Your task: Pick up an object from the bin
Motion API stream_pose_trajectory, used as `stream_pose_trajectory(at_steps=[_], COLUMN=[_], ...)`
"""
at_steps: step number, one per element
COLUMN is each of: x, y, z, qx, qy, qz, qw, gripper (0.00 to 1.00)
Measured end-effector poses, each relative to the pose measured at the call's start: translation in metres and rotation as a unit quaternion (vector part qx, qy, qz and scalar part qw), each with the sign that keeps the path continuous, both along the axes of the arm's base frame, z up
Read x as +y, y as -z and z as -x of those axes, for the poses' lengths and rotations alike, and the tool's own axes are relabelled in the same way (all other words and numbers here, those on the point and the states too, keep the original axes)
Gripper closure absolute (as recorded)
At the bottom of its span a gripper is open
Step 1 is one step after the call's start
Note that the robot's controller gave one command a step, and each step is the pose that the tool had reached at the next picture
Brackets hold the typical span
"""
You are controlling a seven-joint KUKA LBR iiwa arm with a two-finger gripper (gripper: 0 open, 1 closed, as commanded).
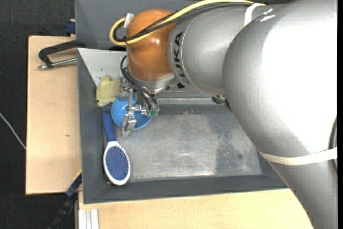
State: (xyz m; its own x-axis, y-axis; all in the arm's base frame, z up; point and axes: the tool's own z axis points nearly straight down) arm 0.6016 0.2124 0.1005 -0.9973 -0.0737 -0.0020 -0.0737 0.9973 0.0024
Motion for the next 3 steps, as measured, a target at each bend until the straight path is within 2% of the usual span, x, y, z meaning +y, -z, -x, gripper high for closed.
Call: stream_pose_trajectory(at_steps=[1, 2, 3], x=[0.0072, -0.0007, 0.0042], y=[0.0262, 0.0257, 0.0251], z=[0.0016, 0.0068, 0.0110], qx=[0.0036, 0.0028, 0.0118], qy=[-0.013, 0.200, 0.198], qz=[0.005, -0.002, -0.002], qw=[0.9999, 0.9798, 0.9802], gripper=[0.00, 0.00, 1.00])
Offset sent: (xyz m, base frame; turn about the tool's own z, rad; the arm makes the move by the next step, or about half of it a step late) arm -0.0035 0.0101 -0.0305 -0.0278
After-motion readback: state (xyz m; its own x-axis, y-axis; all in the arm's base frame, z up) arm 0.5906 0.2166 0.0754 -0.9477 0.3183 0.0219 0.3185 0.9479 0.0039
